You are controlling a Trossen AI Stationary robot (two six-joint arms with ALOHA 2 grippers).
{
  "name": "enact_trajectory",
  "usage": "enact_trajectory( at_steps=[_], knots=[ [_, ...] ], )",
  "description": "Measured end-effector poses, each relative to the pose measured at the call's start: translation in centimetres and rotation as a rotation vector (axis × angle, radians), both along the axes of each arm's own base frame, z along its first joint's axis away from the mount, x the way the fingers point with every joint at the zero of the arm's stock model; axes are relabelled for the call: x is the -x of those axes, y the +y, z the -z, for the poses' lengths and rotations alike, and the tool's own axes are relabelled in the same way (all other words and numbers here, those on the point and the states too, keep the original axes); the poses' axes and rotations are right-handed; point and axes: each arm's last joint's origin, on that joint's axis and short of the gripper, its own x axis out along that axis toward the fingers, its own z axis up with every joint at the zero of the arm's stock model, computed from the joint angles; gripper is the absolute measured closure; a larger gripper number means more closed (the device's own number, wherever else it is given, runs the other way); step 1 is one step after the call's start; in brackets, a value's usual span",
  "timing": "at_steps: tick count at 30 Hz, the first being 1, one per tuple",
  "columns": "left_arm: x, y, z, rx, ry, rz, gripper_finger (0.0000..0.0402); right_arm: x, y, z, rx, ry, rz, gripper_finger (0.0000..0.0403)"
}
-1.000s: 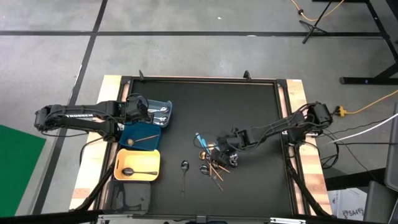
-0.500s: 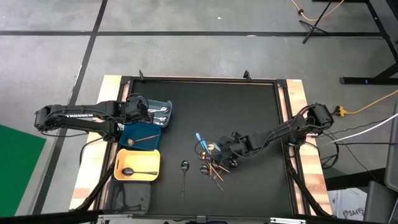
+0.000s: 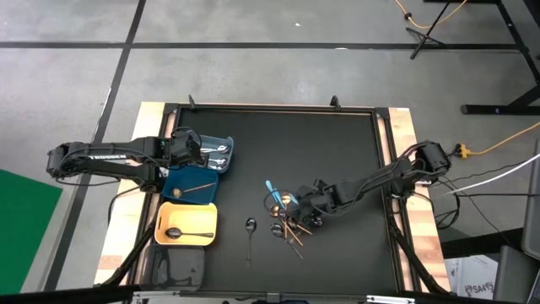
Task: Sort silverware by color (type)
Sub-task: Put the blue spoon into the black bin
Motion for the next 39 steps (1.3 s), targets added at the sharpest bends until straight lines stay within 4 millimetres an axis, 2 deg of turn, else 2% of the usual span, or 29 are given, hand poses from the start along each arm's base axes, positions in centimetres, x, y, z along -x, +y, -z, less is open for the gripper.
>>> enact_trajectory(
  at_steps=[5, 26, 29, 36, 39],
  knots=[
    [0.0, 0.0, 0.0, -0.001, -0.001, 0.000, 0.0311, -0.4, 0.1, 1.4, -0.005, 0.029, -0.007, 0.0292],
    [0.0, 0.0, 0.0, 0.000, -0.003, 0.000, 0.0311, -0.5, 0.1, 1.4, -0.012, 0.029, -0.008, 0.0294],
    [0.0, 0.0, 0.0, 0.000, -0.003, -0.001, 0.0311, -0.4, 0.1, 1.4, -0.012, 0.029, -0.008, 0.0313],
    [0.0, 0.0, 0.0, 0.000, -0.003, -0.001, 0.0311, -0.5, 0.1, 1.4, -0.012, 0.025, -0.006, 0.0390],
    [0.0, 0.0, 0.0, 0.007, -0.005, 0.001, 0.0311, -0.5, 0.1, 1.4, -0.012, 0.025, -0.007, 0.0397]
  ],
)
